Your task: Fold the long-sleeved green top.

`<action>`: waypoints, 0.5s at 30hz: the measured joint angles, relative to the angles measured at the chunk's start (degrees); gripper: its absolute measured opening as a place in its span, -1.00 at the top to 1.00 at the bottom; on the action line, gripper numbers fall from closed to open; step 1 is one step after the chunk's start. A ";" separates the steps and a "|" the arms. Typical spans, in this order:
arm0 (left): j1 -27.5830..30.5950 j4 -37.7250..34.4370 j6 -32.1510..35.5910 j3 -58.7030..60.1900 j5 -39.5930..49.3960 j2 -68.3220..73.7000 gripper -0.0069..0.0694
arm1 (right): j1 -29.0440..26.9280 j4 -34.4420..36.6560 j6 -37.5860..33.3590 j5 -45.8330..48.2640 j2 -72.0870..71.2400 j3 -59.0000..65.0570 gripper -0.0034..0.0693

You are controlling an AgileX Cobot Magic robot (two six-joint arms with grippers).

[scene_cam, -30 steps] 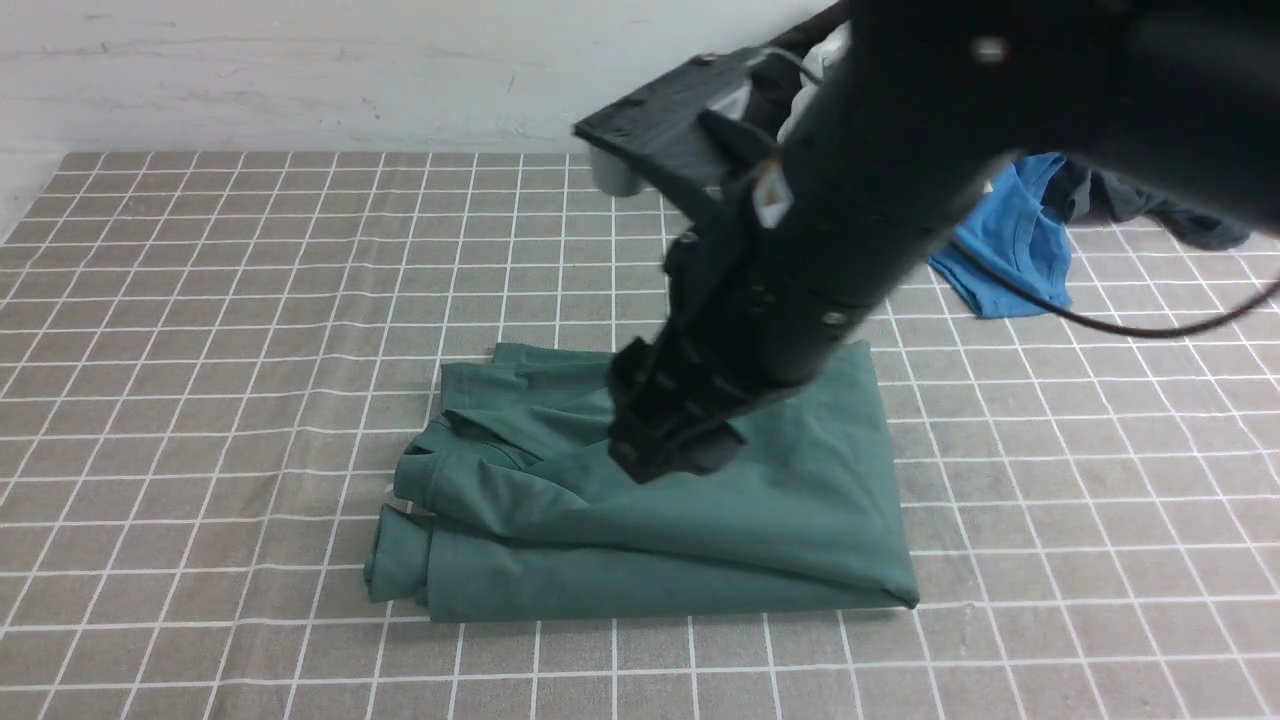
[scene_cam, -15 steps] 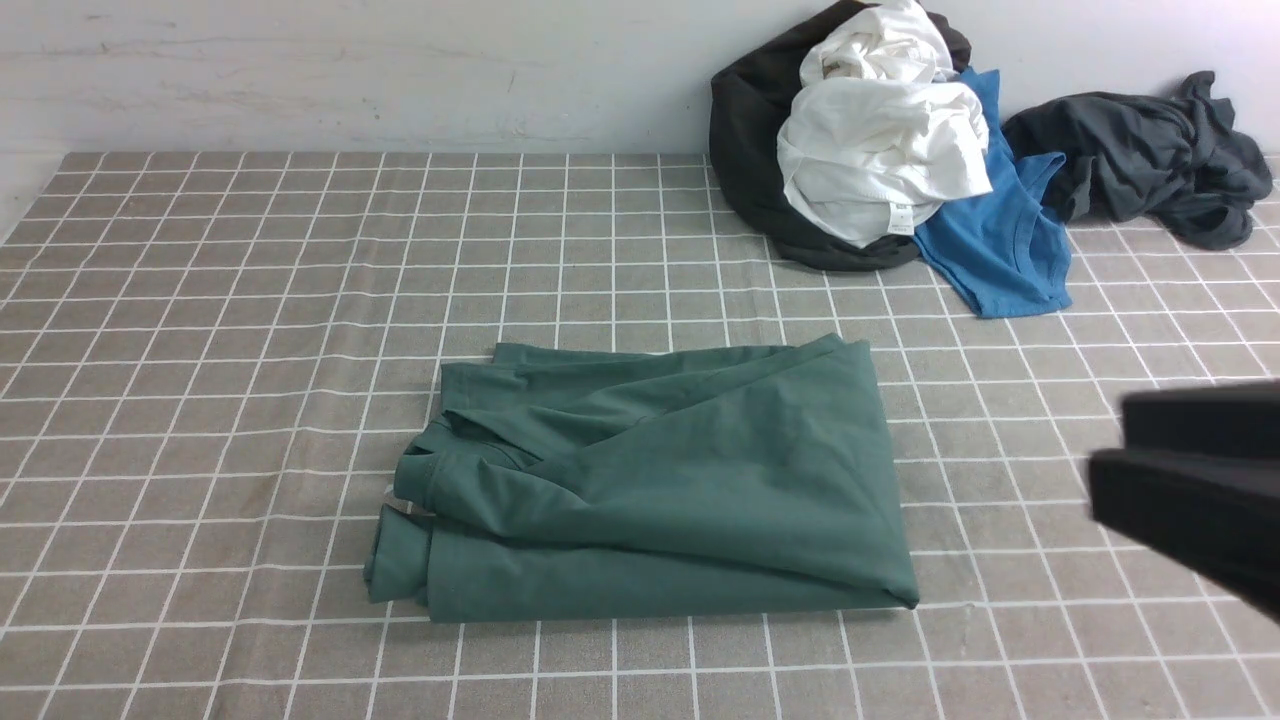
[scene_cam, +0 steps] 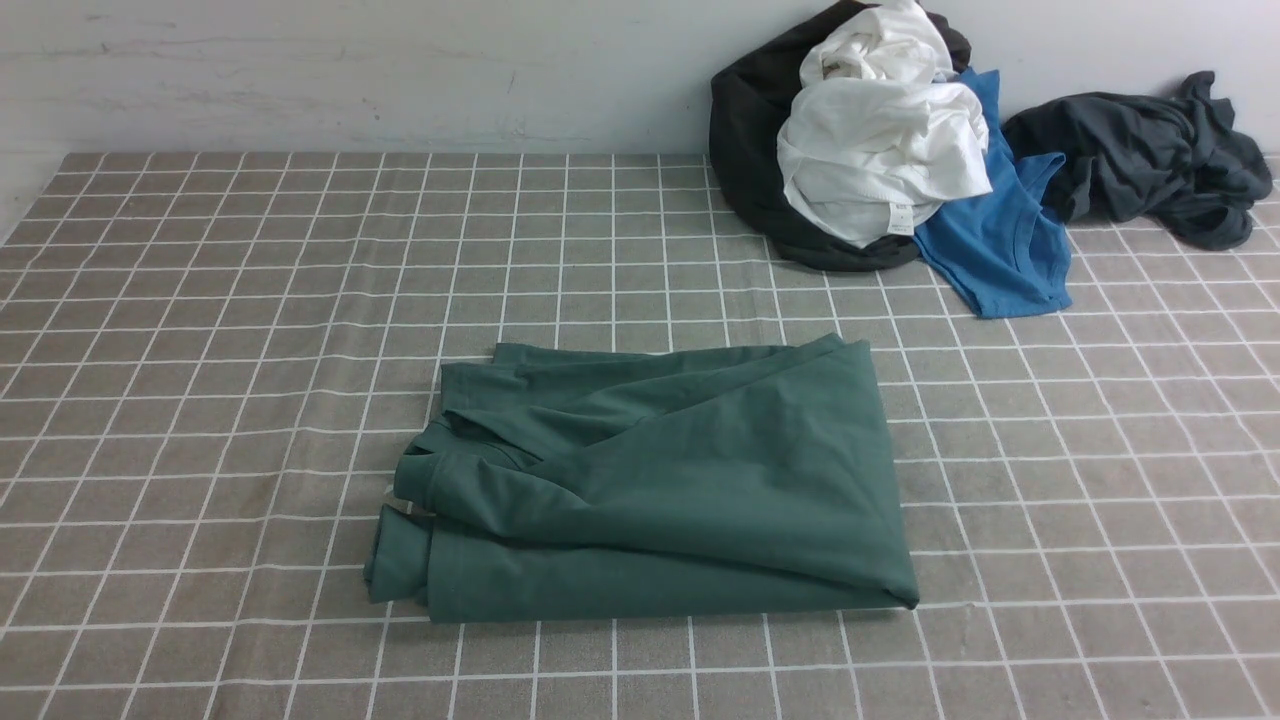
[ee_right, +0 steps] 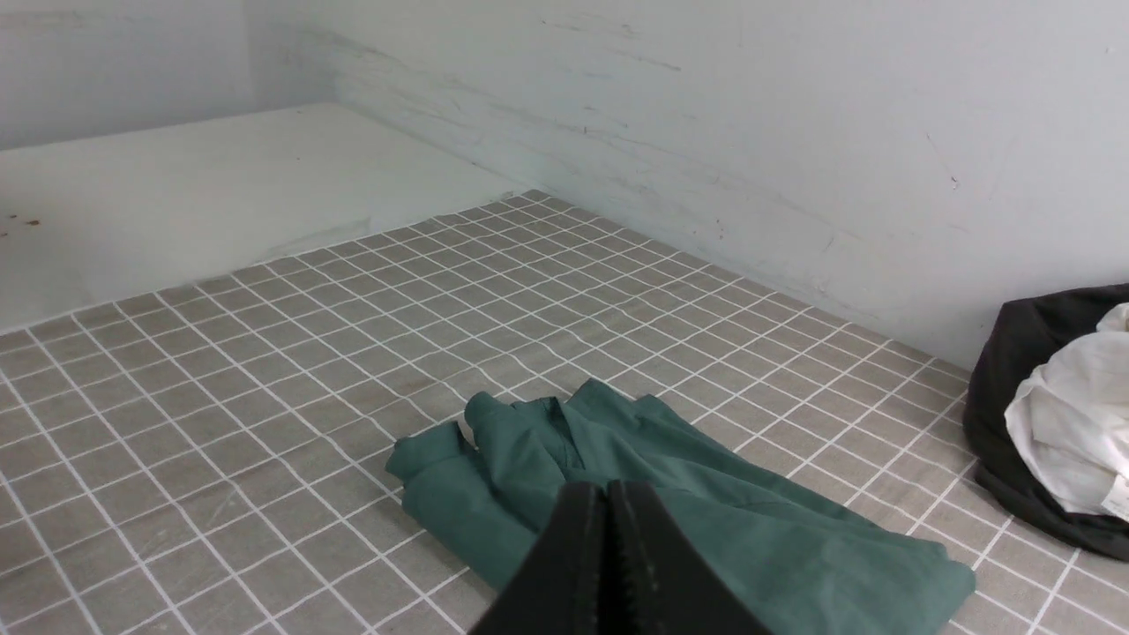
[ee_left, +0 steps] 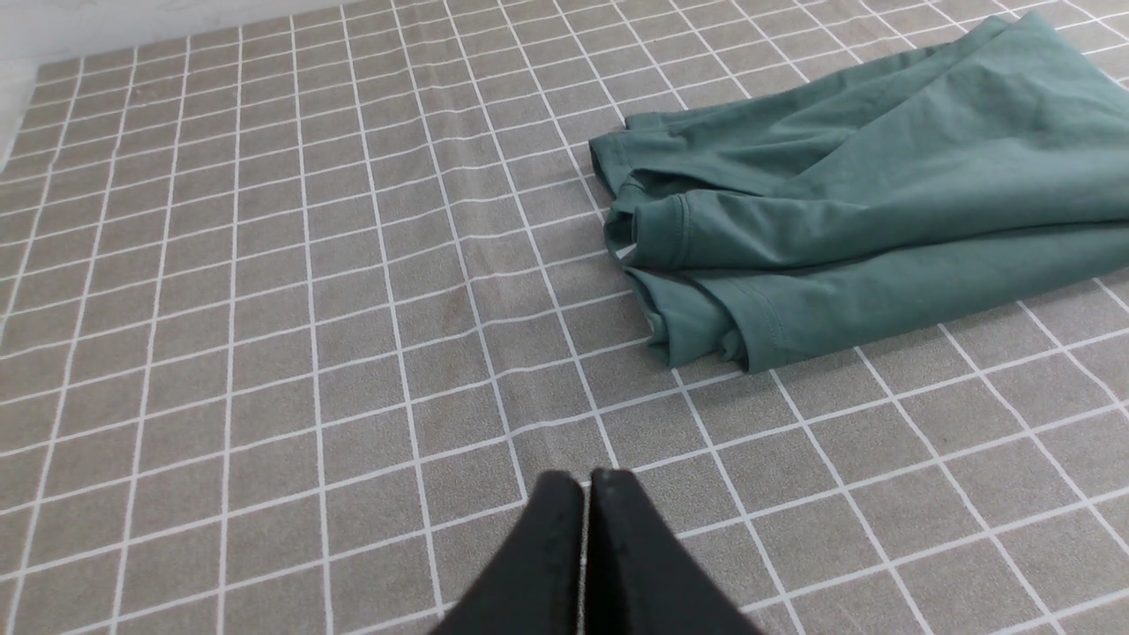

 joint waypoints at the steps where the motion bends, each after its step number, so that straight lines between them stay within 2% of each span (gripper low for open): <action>1: 0.00 0.00 0.00 0.00 0.00 0.00 0.84 | 0.00 0.34 0.00 0.00 -0.30 0.57 0.94; 6: 0.00 0.00 0.00 0.00 0.00 0.00 0.84 | 0.00 -0.27 1.69 -2.42 -0.44 3.80 0.94; 8: 0.00 0.00 0.00 0.00 0.00 0.00 0.84 | 0.00 -0.81 5.21 -5.18 -0.44 5.80 0.94; 11: 0.00 0.00 0.00 0.00 0.00 0.00 0.84 | 0.00 -2.46 10.92 -13.74 -0.44 11.26 0.94; 14: 0.00 0.00 0.00 0.00 0.00 0.00 0.84 | -0.52 -2.68 11.85 -18.76 -0.76 16.11 0.94; 15: 0.00 0.00 0.00 0.00 0.00 0.00 0.84 | -2.47 -1.39 12.08 -22.79 -1.73 20.64 0.94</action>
